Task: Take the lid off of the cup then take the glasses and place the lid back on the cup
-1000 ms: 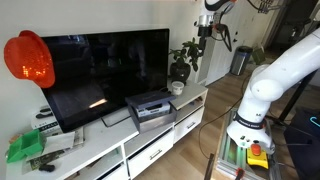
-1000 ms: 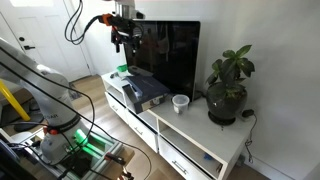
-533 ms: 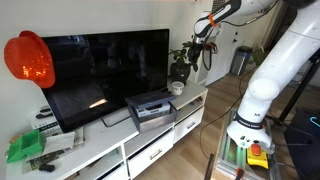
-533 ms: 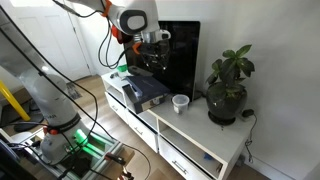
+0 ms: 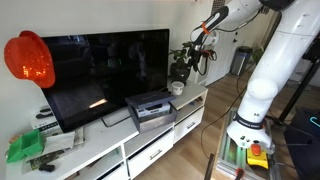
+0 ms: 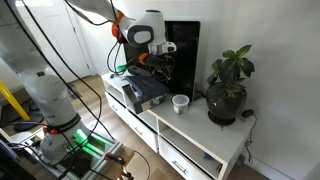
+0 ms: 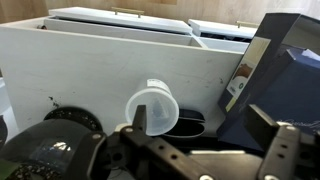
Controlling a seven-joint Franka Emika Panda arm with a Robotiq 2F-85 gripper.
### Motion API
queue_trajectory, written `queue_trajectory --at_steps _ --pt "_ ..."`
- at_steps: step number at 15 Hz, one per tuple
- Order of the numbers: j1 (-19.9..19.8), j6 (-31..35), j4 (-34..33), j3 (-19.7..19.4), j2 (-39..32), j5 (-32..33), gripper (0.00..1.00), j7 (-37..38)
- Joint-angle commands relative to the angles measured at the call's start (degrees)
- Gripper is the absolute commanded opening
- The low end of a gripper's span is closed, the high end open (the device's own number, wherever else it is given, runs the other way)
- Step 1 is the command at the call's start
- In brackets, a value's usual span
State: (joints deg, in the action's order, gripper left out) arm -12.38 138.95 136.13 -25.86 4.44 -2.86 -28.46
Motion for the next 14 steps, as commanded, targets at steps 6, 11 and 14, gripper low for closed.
queue_trajectory --at_steps 6,11,14 --pt "-4.3 1.9 -9.2 2.9 -15.3 -8.2 1.0 10.8" --pt "-9.4 0.6 -19.1 6.9 -28.2 -11.7 1.0 16.2" --pt "-13.1 -1.0 -25.3 8.9 -33.6 -12.1 1.0 17.4"
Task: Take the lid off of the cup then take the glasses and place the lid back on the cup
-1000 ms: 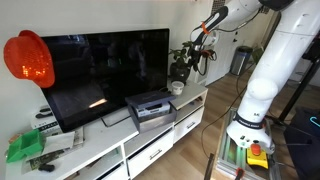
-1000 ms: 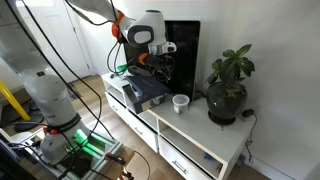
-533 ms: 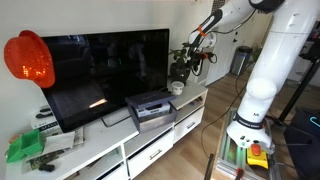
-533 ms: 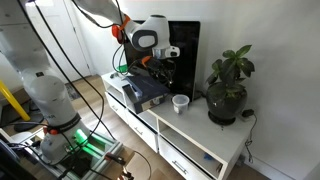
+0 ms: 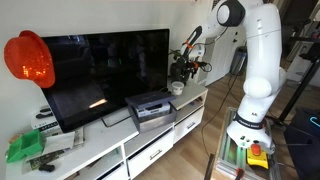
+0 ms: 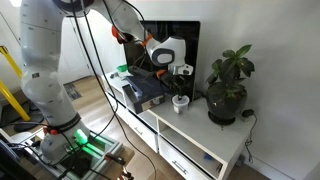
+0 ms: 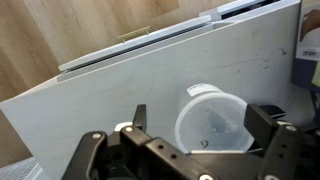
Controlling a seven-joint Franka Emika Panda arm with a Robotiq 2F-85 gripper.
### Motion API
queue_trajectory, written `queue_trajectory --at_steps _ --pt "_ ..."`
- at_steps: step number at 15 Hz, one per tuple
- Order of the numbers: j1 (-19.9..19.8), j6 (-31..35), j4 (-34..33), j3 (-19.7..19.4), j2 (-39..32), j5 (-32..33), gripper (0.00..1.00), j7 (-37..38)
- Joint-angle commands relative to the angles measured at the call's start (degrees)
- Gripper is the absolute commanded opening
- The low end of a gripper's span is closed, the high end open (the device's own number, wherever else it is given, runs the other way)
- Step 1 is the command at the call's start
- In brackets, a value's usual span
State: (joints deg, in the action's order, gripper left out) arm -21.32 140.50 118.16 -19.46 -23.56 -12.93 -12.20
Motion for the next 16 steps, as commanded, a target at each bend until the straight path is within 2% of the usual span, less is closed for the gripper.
queue_trajectory --at_steps 1,3,8,9,11,12,13,14,16 --pt "-5.2 -2.6 -9.0 3.2 -7.1 -2.2 1.0 1.4" --pt "-7.7 -4.4 -11.7 4.9 -9.2 -3.1 1.0 0.6" --pt "-10.6 -10.6 -17.5 7.0 -13.1 -4.2 1.0 1.2" --pt "-11.1 -11.3 -18.5 7.4 -13.7 -4.7 0.93 1.0" --pt "-11.7 -12.2 -20.0 7.9 -14.9 -5.3 0.66 1.0" --pt "-12.1 -12.6 -20.7 8.3 -15.3 -5.8 0.59 0.9" --pt "-12.5 -12.5 -21.2 8.7 -15.8 -6.3 0.63 0.6" --pt "-13.0 -12.6 -21.6 9.2 -16.2 -6.9 0.88 0.4" --pt "-13.6 -12.4 -22.4 10.0 -17.2 -7.7 0.91 0.2"
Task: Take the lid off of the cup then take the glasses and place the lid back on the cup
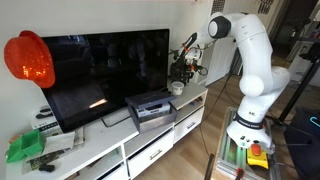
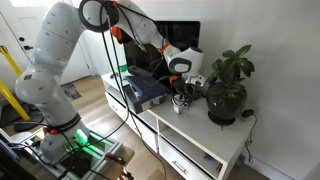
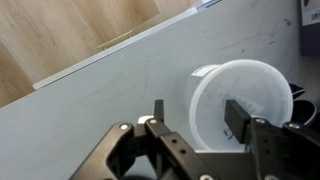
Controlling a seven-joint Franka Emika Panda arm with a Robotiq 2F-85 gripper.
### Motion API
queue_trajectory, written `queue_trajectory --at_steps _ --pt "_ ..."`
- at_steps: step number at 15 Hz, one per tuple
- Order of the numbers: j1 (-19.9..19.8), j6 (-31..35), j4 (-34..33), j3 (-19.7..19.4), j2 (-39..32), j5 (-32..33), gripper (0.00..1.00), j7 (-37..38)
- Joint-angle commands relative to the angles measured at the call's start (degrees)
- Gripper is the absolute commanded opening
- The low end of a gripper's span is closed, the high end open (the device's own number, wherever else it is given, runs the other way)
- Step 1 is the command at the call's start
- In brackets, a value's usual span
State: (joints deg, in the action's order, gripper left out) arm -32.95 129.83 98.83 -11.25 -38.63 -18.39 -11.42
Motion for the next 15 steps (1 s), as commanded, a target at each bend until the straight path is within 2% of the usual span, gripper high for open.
queue_trajectory --at_steps 1,2,3,5,12,15 --pt "-2.2 -1.7 -3.5 2.1 -2.7 -2.4 0.89 -0.5" --pt "-2.5 -1.7 -3.8 2.4 -3.1 -2.6 0.82 -0.5" --pt "-2.7 -1.6 -4.1 2.7 -3.4 -2.7 0.57 -0.6" --pt "-3.1 -1.6 -4.6 3.2 -3.9 -3.0 0.54 -0.6" --pt "-4.1 -1.8 -5.5 4.1 -4.6 -3.3 0.03 -0.5" --pt "-4.3 -1.8 -5.5 4.2 -4.7 -3.3 0.0 -0.4"
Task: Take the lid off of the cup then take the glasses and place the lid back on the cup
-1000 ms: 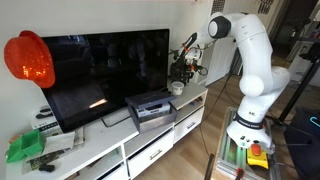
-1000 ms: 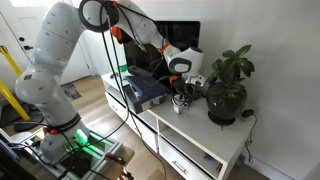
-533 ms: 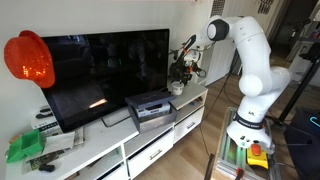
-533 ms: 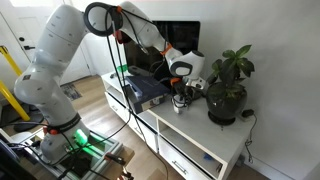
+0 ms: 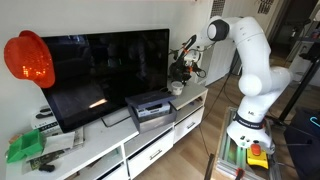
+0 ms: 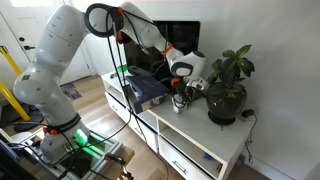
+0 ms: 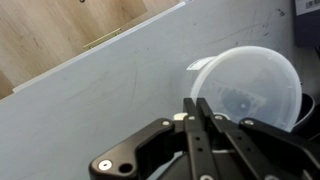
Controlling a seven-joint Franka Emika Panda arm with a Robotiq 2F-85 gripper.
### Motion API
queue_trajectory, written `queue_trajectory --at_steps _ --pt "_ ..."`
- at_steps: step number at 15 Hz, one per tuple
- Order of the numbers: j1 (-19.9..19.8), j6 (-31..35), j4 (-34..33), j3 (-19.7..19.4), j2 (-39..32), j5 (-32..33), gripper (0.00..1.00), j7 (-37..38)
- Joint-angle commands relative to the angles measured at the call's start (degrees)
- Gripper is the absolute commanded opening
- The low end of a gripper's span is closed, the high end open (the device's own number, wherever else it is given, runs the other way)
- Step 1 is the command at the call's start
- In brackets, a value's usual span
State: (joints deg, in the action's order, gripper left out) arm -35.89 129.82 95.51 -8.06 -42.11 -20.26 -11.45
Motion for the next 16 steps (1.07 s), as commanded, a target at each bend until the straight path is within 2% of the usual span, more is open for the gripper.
queue_trajectory --at_steps 1,16 --pt "-1.4 -1.8 -2.2 1.0 -1.2 -1.5 0.0 -0.4" --pt "-1.3 -4.3 0.6 0.9 4.6 -1.4 0.01 -0.9"
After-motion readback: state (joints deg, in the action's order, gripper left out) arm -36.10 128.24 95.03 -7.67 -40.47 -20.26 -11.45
